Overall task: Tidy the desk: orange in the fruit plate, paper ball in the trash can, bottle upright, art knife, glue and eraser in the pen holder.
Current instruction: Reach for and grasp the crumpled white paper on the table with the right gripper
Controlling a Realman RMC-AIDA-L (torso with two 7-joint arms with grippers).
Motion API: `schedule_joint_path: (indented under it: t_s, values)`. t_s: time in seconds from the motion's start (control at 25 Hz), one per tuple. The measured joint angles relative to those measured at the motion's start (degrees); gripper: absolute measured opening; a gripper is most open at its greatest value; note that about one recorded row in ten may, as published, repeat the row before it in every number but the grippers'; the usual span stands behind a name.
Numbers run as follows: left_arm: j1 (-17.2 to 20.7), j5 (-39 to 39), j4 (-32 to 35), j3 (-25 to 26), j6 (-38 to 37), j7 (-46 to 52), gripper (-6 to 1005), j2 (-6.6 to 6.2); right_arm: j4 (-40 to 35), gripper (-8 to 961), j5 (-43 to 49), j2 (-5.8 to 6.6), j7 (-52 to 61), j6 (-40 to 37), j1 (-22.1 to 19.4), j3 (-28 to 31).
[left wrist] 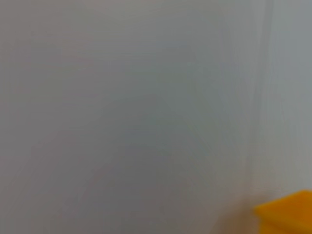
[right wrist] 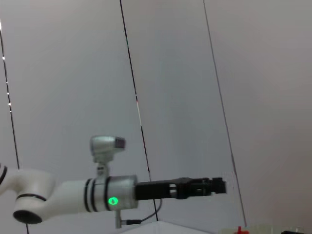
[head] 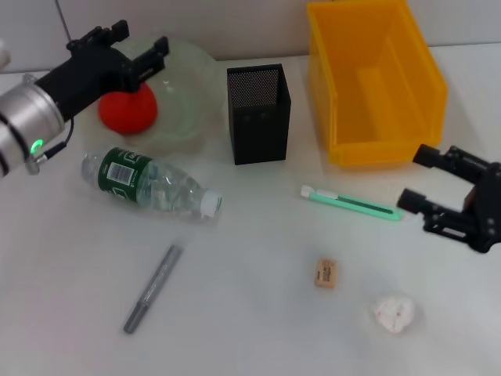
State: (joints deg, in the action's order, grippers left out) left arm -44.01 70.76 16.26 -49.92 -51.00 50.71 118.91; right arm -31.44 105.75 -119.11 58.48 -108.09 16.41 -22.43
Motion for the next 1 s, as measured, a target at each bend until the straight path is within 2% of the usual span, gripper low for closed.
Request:
schedule_joint_path:
  t_s: [0.08, 0.12, 0.16, 0.2, 0.24, 0.36, 0.4, 0.44, 0.48, 0.6, 0.64, 0.76, 0.88, 1.0]
  values:
    - [0.0, 0.0, 0.0, 0.0, 0.0, 0.0, 540, 0.00, -4.5, 760, 0.2, 0.01, 5.1, -0.3, 0.1, -0.4]
    - [5.5, 0.3, 2.2, -2.1, -12.0, 0.5, 580, -0.26, -7.3, 760, 0.4, 0.03, 8.0, -0.5, 0.2, -0.8]
    - [5.5, 0.3, 2.2, -2.1, -12.0, 0.5, 619, -0.26, -13.7, 760, 1.0, 0.07, 13.9, -1.1, 0.4, -2.9]
    - [11.0, 0.4, 5.1, -7.7, -19.4, 0.3, 659, -0.52, -13.7, 760, 1.0, 0.07, 13.9, -1.1, 0.4, -2.9]
    - [15.0, 0.4, 8.1, -12.5, -23.3, 0.0, 693, -0.67, -17.6, 760, 1.7, 0.10, 17.5, -1.6, 0.6, -4.1]
    - [15.0, 0.4, 8.1, -12.5, -23.3, 0.0, 796, -0.67, -30.9, 760, 7.7, 0.69, 31.4, -4.4, 3.3, -7.7]
    - [23.4, 0.7, 14.6, -22.2, -26.7, -0.2, 830, -0.89, -34.2, 760, 10.1, 1.08, 35.7, -6.0, 4.6, -8.4]
    - [23.4, 0.7, 14.6, -22.2, -26.7, -0.2, 837, -0.89, -37.7, 760, 12.6, 1.63, 40.8, -7.5, 6.3, -9.1]
    - [27.1, 2.4, 17.6, -24.8, -27.8, -0.1, 844, -0.96, -40.1, 760, 14.6, 2.06, 44.7, -9.3, 7.9, -9.7]
    - [27.1, 2.4, 17.6, -24.8, -27.8, -0.1, 844, -0.96, -46.2, 759, 20.8, 3.74, 56.2, -15.0, 13.8, -12.5]
    - [28.8, 4.6, 19.1, -25.4, -29.3, 0.2, 844, -0.95, -47.3, 759, 22.5, 4.11, 58.8, -16.0, 15.2, -14.2]
    - [29.4, 7.6, 19.3, -25.1, -32.2, 1.2, 844, -0.90, -49.7, 759, 28.1, 4.59, 63.9, -16.7, 18.9, -21.4]
    - [29.1, 7.7, 18.7, -25.1, -31.8, 1.9, 844, -0.70, -50.3, 759, 33.4, 3.90, 65.3, -16.6, 21.2, -28.9]
    - [28.9, 7.7, 18.6, -25.2, -31.3, 2.0, 844, -0.63, -51.7, 759, 38.5, 1.96, 65.5, -15.7, 22.4, -34.7]
